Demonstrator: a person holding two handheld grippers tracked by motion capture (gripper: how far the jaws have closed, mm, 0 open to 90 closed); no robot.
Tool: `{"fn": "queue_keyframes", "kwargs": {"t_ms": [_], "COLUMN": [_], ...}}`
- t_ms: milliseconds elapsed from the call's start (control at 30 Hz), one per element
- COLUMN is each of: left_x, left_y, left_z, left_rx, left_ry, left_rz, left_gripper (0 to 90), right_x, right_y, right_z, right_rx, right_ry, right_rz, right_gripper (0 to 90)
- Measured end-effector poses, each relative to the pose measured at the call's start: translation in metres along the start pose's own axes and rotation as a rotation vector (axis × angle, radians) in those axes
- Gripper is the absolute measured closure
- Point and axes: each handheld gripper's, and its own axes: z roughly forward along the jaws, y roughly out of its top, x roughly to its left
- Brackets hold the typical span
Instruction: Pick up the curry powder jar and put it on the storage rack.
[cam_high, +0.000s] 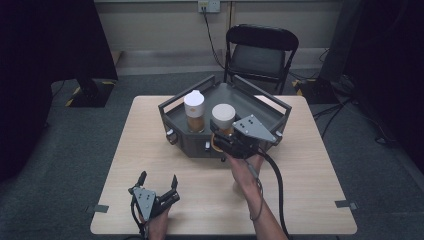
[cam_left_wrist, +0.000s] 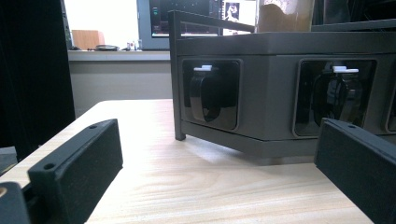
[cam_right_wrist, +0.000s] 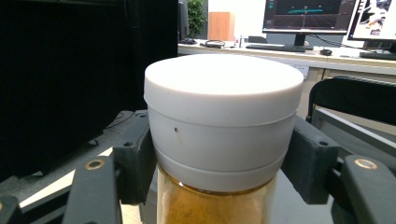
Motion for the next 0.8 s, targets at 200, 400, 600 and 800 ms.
{"fn": "queue_keyframes", "kwargs": {"t_ms": [200, 400, 600, 800], "left_x": [0.000, 0.000, 0.000, 0.000], "left_y": [0.000, 0.000, 0.000, 0.000], "left_z": [0.000, 0.000, 0.000, 0.000], "left_rx": [0.000, 0.000, 0.000, 0.001], "left_ry": [0.000, 0.002, 0.002, 0.002], "left_rz": [0.000, 0.000, 0.000, 0.001], "left_gripper": [0.5, 0.5, 0.5, 0.5], "right_x": [-0.002, -0.005, -0.005, -0.007], "right_y": [0.004, 0.007, 0.006, 0.007], "right_z": [0.010, 0.021, 0.033, 0.041], "right_rx": [0.009, 0.023, 0.020, 0.018], "right_ry": [-0.027, -0.045, -0.066, -0.080], "right_rz": [-0.003, -0.005, -0.016, -0.013], "right_gripper": [34.1, 34.1, 34.1, 34.1]}}
